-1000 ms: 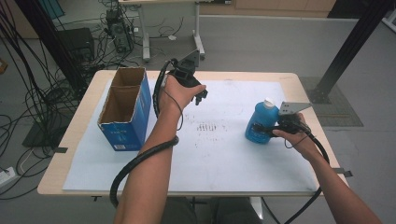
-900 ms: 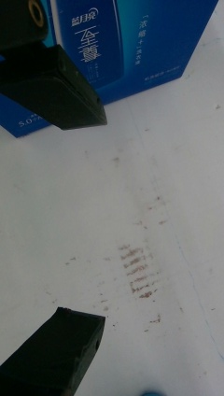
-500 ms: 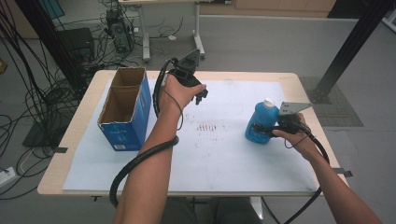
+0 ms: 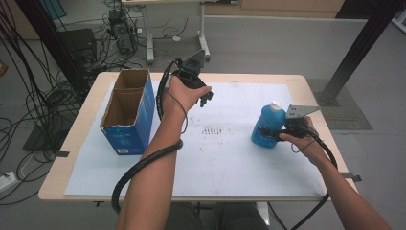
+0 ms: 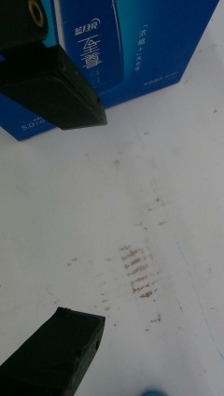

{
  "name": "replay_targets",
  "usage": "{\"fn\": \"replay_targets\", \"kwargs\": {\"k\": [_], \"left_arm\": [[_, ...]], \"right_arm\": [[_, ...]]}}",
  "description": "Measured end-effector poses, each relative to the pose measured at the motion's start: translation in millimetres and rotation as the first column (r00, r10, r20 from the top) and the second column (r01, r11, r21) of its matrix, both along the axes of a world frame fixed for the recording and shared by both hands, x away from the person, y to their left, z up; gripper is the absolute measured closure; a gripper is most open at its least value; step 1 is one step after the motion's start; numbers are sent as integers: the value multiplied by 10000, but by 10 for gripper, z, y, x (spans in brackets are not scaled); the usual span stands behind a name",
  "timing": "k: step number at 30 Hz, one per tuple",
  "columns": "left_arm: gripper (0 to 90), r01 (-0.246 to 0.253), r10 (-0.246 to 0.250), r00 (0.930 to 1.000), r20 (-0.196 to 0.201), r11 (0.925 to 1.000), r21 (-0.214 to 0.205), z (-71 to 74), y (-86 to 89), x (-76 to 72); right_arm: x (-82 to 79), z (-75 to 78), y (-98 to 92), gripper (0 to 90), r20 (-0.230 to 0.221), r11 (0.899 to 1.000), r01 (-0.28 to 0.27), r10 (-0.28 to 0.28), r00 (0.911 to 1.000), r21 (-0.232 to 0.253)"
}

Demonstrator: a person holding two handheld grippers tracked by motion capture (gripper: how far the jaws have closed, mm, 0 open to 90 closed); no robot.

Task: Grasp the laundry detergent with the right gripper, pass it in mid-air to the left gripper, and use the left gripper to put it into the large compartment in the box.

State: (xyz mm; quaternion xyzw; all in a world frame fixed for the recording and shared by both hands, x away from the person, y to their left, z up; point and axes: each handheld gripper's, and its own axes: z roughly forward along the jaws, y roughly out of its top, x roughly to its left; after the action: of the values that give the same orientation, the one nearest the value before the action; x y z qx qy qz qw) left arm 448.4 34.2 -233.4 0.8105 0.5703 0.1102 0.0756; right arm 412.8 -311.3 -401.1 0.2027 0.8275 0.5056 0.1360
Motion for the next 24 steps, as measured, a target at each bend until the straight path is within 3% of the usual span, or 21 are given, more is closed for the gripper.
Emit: {"fn": "replay_targets", "kwargs": {"k": [24], "left_arm": [[57,-9,9,10000,40,10000,39,38,35,-19]], "right_arm": [[3,7,-2,438,-131,10000,37,-37,9999,-18]]}}
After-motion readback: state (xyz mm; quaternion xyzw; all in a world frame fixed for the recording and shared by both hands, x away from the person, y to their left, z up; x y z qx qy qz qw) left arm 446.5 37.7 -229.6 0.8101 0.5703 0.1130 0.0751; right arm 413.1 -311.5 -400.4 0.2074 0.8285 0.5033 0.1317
